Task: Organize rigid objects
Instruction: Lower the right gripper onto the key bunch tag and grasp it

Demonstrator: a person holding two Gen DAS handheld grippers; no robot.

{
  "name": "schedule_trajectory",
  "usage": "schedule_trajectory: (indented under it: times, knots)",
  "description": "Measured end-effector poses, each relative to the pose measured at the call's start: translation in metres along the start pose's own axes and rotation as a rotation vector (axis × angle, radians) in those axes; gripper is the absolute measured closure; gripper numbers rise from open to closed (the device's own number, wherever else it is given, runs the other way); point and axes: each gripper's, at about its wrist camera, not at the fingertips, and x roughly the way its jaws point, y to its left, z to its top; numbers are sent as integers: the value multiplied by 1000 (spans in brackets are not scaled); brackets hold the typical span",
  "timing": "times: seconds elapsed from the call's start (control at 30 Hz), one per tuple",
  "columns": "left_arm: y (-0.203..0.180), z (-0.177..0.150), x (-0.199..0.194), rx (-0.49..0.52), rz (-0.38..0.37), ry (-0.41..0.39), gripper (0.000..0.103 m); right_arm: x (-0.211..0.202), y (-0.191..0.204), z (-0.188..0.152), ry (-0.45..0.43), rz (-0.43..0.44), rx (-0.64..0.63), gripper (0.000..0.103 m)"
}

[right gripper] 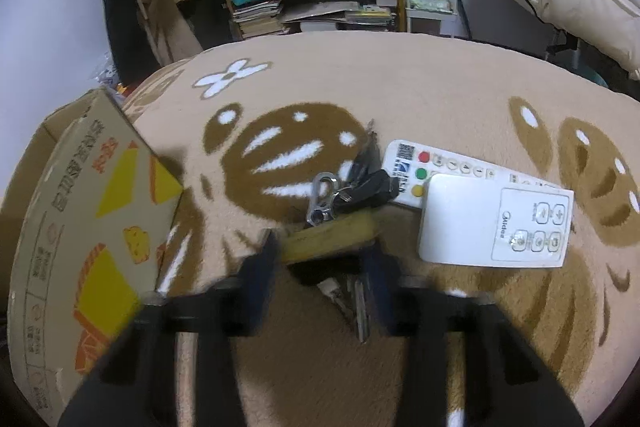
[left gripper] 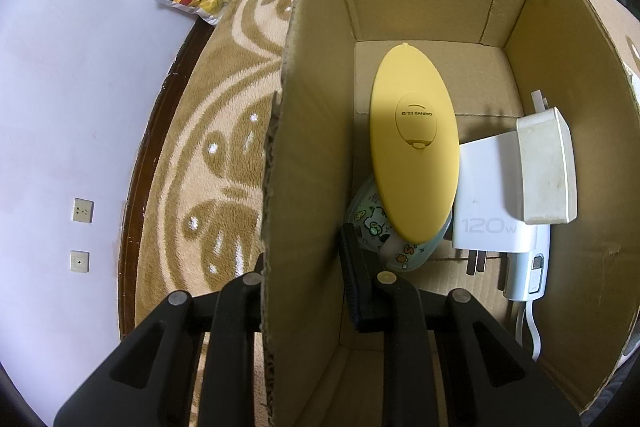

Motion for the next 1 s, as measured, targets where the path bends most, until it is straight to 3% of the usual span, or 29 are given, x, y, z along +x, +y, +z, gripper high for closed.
schedule_trajectory:
  times: [0.2, 1.0]
  knots:
    - [0, 0, 0, 0, 0, 2, 81, 3, 8, -3, 24, 17, -27, 90]
    - [0, -3, -1, 4, 4, 1, 81, 1, 4, -3, 10, 26, 8, 98]
